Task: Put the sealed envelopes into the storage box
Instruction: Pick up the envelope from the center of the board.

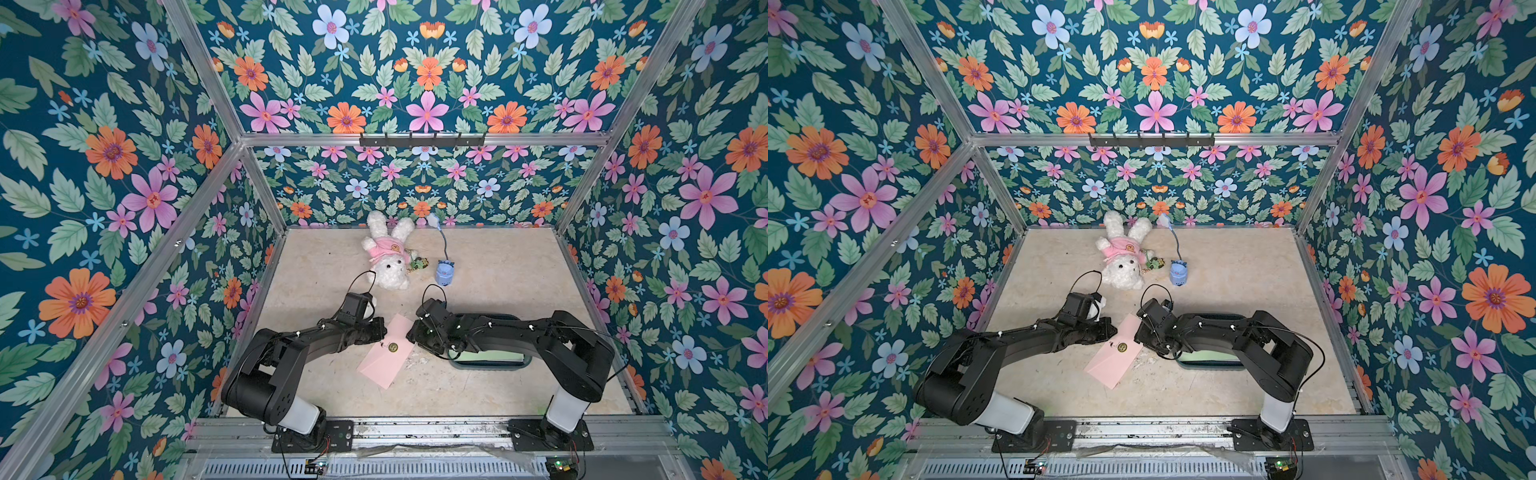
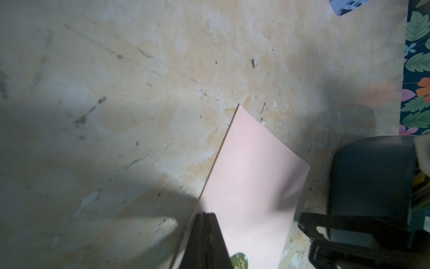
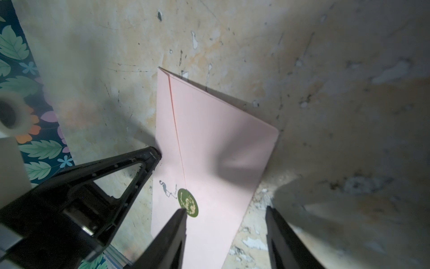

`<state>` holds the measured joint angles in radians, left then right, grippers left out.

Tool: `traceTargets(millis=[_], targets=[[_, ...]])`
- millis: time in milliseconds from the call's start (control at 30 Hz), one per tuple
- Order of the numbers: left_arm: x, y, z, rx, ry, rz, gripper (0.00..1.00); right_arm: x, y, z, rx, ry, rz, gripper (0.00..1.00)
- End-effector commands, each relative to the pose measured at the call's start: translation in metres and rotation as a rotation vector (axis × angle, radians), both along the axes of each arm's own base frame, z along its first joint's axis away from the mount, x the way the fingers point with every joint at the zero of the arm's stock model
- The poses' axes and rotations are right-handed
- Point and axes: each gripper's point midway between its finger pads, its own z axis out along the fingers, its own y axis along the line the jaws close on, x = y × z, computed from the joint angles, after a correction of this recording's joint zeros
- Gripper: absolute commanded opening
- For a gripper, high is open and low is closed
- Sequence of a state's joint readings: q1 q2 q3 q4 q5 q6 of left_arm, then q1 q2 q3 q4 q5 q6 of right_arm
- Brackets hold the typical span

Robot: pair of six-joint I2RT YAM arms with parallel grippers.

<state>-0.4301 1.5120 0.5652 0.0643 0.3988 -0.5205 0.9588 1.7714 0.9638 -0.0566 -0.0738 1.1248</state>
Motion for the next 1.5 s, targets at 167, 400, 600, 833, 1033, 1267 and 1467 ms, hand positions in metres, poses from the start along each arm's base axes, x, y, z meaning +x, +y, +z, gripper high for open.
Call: traceTargets(millis=[167,400,600,833,1033,1267,1467], targets=[[-0.019,0.020,-0.023,0.105,0.088,0.028,0.00,0.000,-0.013,-0.010,-0.013,0.028,-0.054,0.58],[-0.020,0.020,-0.026,0.106,0.097,0.023,0.00,0.004,-0.015,-0.024,-0.016,0.048,-0.073,0.58],[-0.020,0.021,-0.025,0.111,0.092,0.025,0.00,0.003,-0.002,-0.016,0.093,0.046,-0.066,0.58],[-0.021,0.021,-0.027,0.110,0.099,0.022,0.00,0.010,0.025,0.020,0.301,-0.021,-0.028,0.58],[-0.020,0.017,-0.021,0.087,0.085,0.020,0.00,0.008,0.040,0.025,0.383,-0.021,0.013,0.43],[-0.010,0.007,0.001,0.020,0.028,0.019,0.15,0.008,0.045,0.019,0.381,-0.011,0.041,0.13],[0.019,0.030,0.086,0.024,-0.254,0.162,0.47,0.016,0.043,0.050,0.360,-0.169,0.114,0.00]])
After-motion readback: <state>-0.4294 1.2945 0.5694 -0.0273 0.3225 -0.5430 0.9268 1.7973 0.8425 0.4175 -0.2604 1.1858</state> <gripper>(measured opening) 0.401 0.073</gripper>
